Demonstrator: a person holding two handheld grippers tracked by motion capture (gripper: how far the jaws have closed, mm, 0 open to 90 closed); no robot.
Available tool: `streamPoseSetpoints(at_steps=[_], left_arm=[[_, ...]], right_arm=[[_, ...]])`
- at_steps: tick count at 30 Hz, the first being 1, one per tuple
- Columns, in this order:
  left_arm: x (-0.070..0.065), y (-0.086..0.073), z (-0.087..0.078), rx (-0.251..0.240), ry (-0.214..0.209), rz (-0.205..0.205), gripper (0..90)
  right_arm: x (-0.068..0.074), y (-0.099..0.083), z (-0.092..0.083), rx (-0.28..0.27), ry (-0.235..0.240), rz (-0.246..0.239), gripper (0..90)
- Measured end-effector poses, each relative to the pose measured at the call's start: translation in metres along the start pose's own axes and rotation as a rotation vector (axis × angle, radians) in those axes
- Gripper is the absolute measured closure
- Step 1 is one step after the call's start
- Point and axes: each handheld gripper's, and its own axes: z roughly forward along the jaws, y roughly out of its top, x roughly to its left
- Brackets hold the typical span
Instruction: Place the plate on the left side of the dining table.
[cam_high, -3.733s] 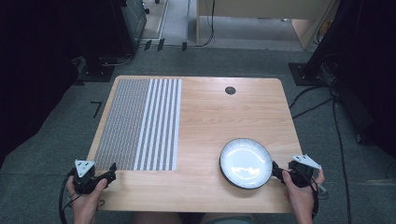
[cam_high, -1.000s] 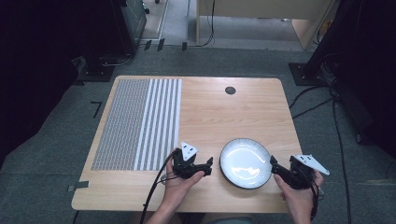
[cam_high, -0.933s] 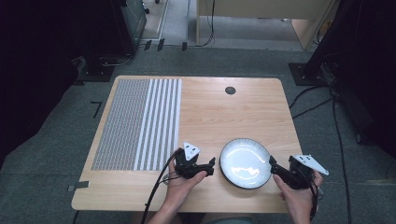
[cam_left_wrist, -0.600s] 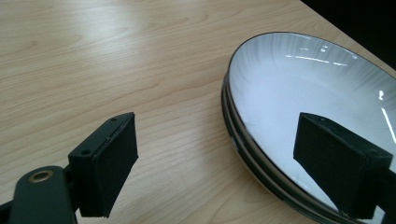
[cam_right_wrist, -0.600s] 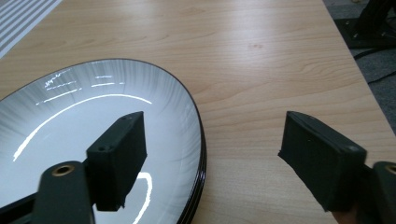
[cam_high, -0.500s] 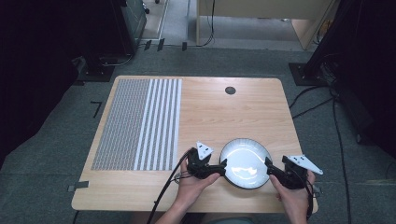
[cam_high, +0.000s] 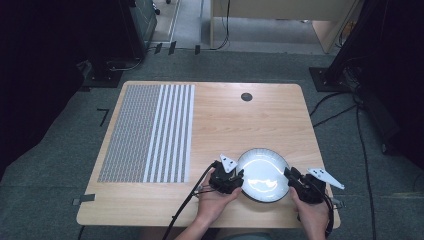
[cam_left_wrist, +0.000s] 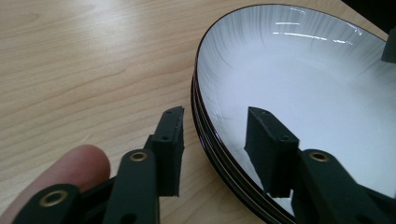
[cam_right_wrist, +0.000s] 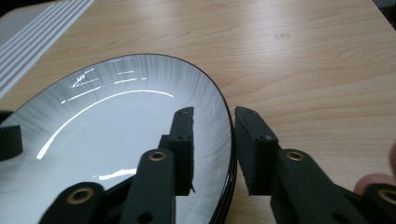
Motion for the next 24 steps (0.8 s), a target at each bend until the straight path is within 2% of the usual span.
streamPoseSetpoints(at_steps=[3, 7, 11, 13, 15, 17, 18, 20, 24], left_arm=[[-0.002, -0.001, 0.002, 0.008, -0.016, 0.007, 64.6], [-0.001, -0.001, 0.002, 0.005, -0.012, 0.005, 68.6], [-0.002, -0.001, 0.002, 0.003, -0.003, 0.017, 69.3], [-0.003, -0.002, 0.002, -0.001, 0.004, 0.019, 69.6], [-0.003, -0.001, 0.002, -0.001, 0.002, 0.016, 69.8], [-0.002, -0.001, 0.002, -0.002, 0.001, 0.014, 70.4], [-0.002, -0.001, 0.002, 0.000, 0.002, 0.013, 70.4], [-0.001, -0.001, 0.003, 0.004, -0.006, -0.001, 70.7], [-0.001, -0.001, 0.003, 0.004, -0.004, -0.001, 70.4]], right_arm=[[-0.003, 0.001, -0.001, 0.004, 0.005, 0.027, 76.8], [-0.005, 0.002, -0.001, 0.015, 0.000, 0.054, 80.7], [0.000, 0.001, 0.000, 0.010, -0.033, 0.035, 79.9], [0.005, 0.001, 0.001, 0.007, -0.074, 0.007, 81.6], [0.006, 0.001, 0.001, 0.007, -0.081, 0.009, 82.3], [0.004, 0.001, 0.001, 0.002, -0.067, 0.046, 82.7], [0.004, 0.001, 0.001, 0.002, -0.067, 0.046, 82.7], [-0.003, 0.002, 0.002, 0.004, -0.020, 0.119, 86.7], [-0.009, 0.002, 0.003, 0.003, 0.014, 0.170, 88.0]])
